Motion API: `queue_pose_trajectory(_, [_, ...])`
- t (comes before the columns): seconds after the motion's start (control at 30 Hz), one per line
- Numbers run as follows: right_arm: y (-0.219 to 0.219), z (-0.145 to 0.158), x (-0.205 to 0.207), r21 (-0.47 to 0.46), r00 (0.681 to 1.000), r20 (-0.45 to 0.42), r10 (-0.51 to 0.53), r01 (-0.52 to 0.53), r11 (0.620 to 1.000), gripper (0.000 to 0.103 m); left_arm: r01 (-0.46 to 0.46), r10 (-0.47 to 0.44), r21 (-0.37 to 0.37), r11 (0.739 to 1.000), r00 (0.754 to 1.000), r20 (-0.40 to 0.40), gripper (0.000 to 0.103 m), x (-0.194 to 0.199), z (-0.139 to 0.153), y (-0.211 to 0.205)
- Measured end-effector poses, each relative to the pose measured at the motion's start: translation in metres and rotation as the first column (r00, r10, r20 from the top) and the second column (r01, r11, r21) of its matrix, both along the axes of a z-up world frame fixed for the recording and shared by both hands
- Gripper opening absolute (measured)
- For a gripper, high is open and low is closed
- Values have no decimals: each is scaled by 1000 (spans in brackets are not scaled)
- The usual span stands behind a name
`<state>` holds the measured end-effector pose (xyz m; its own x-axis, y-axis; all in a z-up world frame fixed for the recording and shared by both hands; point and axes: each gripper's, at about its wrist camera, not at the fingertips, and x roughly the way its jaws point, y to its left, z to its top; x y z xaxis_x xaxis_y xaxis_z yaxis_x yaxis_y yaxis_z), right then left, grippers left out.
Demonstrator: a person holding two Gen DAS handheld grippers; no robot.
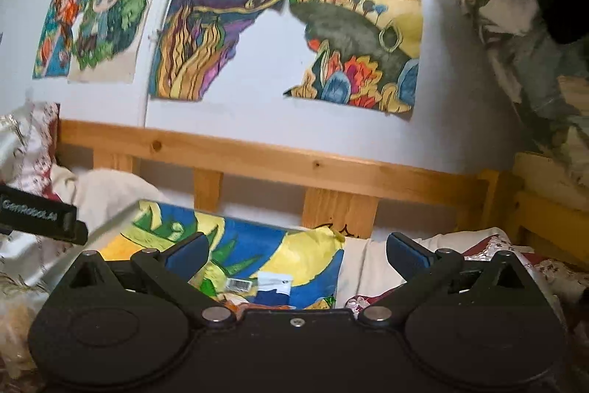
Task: Organize snacks
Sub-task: 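Lift both grippers away from the tray toward the clear bag and orange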
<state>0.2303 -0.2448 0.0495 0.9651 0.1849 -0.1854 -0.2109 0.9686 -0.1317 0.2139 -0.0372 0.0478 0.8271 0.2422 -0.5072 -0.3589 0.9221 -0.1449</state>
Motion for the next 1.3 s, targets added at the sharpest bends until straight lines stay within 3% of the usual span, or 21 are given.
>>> queue_pose_trajectory(0.23, [5, 12, -41, -4, 999, 33, 14, -14, 1000, 102, -9, 9, 13, 1000, 999, 37, 102, -47, 13, 16])
queue_pose_trajectory(0.47, [10, 8, -92, -46, 998, 19, 51, -50, 998, 102, -32, 33, -29, 999, 999, 43, 102, -92, 11, 37])
queue_pose_trajectory(0.67, [16, 2, -126, -65, 996, -22, 85, -86, 994, 102, -39, 39, -67, 997, 999, 2, 102, -125, -2, 51])
queue_pose_trajectory(0.87, [22, -5, -154, -59, 993, -72, 99, -103, 993, 102, 29, -29, -14, 999, 998, -52, 102, -145, -16, 53])
queue_pose_trajectory(1.07, [26, -14, -168, -48, 986, -137, 99, -106, 993, 102, 89, -88, 7, 996, 992, -94, 102, -158, -27, 54])
queue_pose_trajectory(1.3, [28, -25, -168, -34, 967, -233, 100, -111, 993, 102, 97, -100, -25, 995, 987, -129, 102, -161, -36, 60])
